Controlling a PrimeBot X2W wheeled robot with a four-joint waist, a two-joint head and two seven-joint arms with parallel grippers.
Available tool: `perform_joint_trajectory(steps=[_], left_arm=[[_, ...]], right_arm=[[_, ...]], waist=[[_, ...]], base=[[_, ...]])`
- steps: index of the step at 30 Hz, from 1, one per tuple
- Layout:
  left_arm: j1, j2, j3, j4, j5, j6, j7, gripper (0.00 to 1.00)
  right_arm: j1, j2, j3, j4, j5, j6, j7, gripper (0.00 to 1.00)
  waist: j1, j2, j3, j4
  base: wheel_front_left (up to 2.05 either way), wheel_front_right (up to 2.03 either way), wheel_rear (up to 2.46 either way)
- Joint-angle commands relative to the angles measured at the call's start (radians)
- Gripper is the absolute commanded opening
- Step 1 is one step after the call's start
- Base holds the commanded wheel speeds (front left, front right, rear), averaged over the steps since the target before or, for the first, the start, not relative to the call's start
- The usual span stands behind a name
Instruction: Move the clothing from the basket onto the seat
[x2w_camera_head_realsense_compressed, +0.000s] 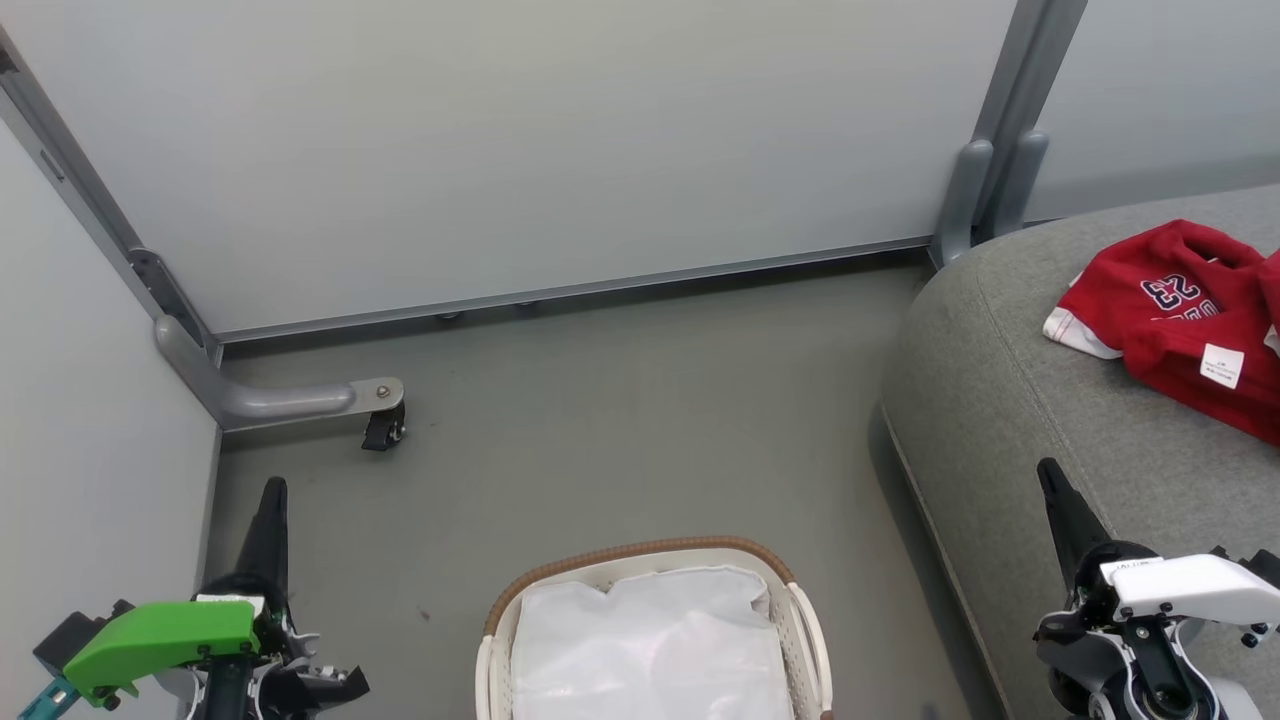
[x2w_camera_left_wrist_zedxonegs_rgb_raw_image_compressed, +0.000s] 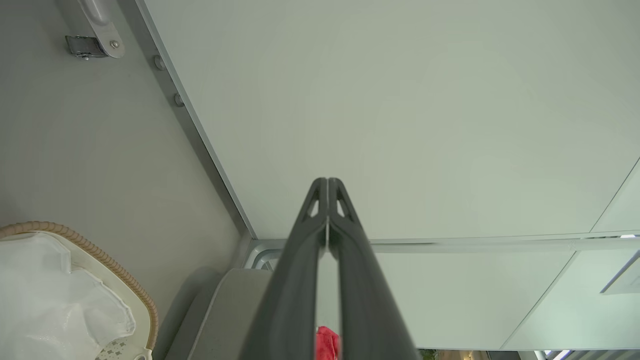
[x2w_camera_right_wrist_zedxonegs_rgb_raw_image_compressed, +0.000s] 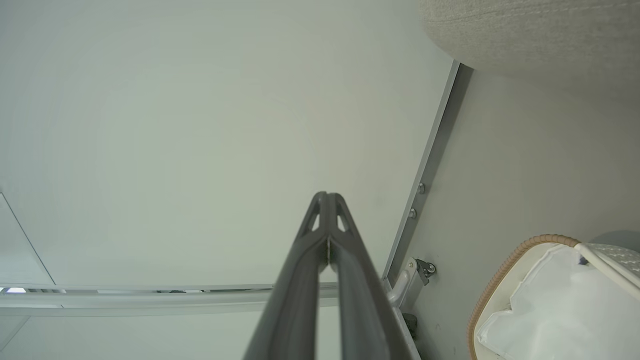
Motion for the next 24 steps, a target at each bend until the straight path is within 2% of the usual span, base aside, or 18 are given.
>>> perform_joint_trajectory(steps=[1, 12, 24], left_arm=[[-0.019, 0.007, 0.004, -0.008, -0.015, -0.003, 0.005, 0.0], [-0.028, 0.006, 0.015, -0.013, -0.08, -0.003, 0.026, 0.0], [-0.025, 0.004, 0.017, -0.012, -0.074, -0.003, 0.027, 0.0]], right_arm=[[-0.014, -0.006, -0.003, -0.008, 0.02, -0.001, 0.007, 0.0], [-0.016, -0.007, -0.009, -0.017, 0.095, -0.001, 0.025, 0.0], [-0.015, -0.007, -0.008, -0.016, 0.091, -0.001, 0.025, 0.0]], waist=[[0.0, 0.0, 0.0, 0.0], [0.0, 0.0, -0.002, -0.004], [0.0, 0.0, -0.002, -0.004]], base=[[0.0, 0.0, 0.0], [0.0, 0.0, 0.0], [0.0, 0.0, 0.0]])
